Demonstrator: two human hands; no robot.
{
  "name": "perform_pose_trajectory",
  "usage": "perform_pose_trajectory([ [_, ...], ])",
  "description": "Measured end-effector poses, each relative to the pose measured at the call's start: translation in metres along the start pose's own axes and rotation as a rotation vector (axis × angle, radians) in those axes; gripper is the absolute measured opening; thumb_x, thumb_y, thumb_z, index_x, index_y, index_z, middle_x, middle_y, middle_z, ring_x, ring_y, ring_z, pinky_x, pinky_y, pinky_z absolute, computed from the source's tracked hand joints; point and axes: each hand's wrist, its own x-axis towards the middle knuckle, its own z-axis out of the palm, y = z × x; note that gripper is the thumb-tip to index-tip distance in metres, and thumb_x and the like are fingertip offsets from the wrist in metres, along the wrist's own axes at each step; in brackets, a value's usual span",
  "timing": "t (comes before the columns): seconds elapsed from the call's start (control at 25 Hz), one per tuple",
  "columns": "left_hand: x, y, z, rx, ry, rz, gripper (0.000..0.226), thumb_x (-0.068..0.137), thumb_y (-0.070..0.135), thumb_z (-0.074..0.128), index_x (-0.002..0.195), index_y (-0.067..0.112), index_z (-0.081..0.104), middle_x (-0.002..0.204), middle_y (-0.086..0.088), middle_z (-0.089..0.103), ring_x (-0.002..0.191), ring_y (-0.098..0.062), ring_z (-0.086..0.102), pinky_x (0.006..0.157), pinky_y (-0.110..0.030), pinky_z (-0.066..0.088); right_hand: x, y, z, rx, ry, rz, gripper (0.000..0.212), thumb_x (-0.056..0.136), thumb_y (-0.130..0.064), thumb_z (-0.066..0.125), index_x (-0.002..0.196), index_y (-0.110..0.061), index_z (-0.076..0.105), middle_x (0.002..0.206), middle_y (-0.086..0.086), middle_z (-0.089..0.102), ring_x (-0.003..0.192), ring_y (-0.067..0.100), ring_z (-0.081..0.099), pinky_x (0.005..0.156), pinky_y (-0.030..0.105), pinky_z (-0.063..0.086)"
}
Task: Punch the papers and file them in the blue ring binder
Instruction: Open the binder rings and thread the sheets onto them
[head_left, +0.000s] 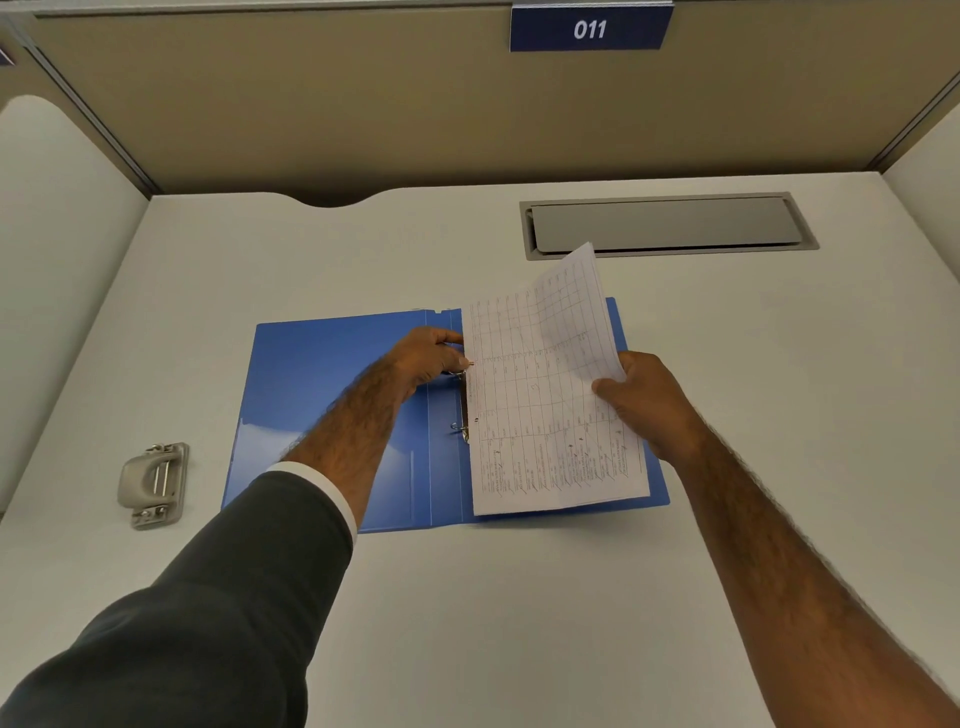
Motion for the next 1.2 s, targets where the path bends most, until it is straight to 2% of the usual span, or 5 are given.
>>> perform_pose_trajectory([
  [0.16, -0.003, -0.007, 0.003, 0.098, 0.157, 0.098, 0.024, 0.086, 0.004, 0.07, 0.109, 0.01, 0.065, 0.1, -0.006, 0.067, 0.092, -0.017, 0.062, 0.064, -0.016, 0.043, 0.005, 0.014, 0.0, -0.006, -0.012, 0.031, 0.018, 0.099, -0.021, 0.054, 0.116, -0.021, 0.057, 0.114, 0.0, 0.063, 0.087, 0.017, 0.063, 0.066, 0.025, 0.048],
  [0.68, -0.069, -0.094, 0.053, 0.575, 0.381, 0.458, 0.033, 0.093, 0.041, 0.06, 0.119, 0.022, 0.063, 0.123, 0.003, 0.058, 0.114, -0.013, 0.051, 0.103, -0.034, 0.042, 0.025, 0.052, 0.001, 0.064, -0.023, 0.064, 0.032, 0.095, -0.027, 0.064, 0.123, -0.012, 0.063, 0.115, 0.004, 0.068, 0.09, 0.019, 0.067, 0.067, 0.024, 0.051],
  [0.88, -0.079, -0.1, 0.054, 0.575, 0.398, 0.42, 0.035, 0.098, 0.04, 0.053, 0.128, 0.021, 0.057, 0.132, 0.0, 0.057, 0.123, -0.018, 0.05, 0.112, -0.04, 0.038, 0.017, 0.06, 0.008, -0.202, 0.254, 0.146, 0.042, 0.091, -0.047, 0.063, 0.117, -0.014, 0.062, 0.119, 0.007, 0.066, 0.097, 0.023, 0.062, 0.084, 0.038, 0.052],
  [1.0, -0.086, -0.097, 0.061, 0.511, 0.505, 0.346, 0.039, 0.099, 0.037, 0.051, 0.132, 0.017, 0.054, 0.135, -0.002, 0.054, 0.127, -0.02, 0.047, 0.103, -0.026, 0.033, -0.009, 0.054, 0.027, -0.483, 0.606, -0.099, 0.034, 0.095, -0.037, 0.058, 0.117, -0.011, 0.062, 0.111, 0.011, 0.064, 0.1, 0.029, 0.061, 0.083, 0.041, 0.051],
  [1.2, -0.087, -0.098, 0.055, 0.261, 0.609, 0.372, 0.02, 0.103, 0.017, 0.044, 0.105, 0.011, 0.063, 0.103, -0.008, 0.062, 0.097, -0.02, 0.055, 0.084, -0.031, 0.044, -0.048, 0.011, 0.107, -0.59, 0.217, -0.188, 0.051, 0.095, -0.062, 0.043, 0.101, -0.015, 0.063, 0.093, 0.001, 0.064, 0.078, 0.015, 0.059, 0.065, 0.027, 0.042],
])
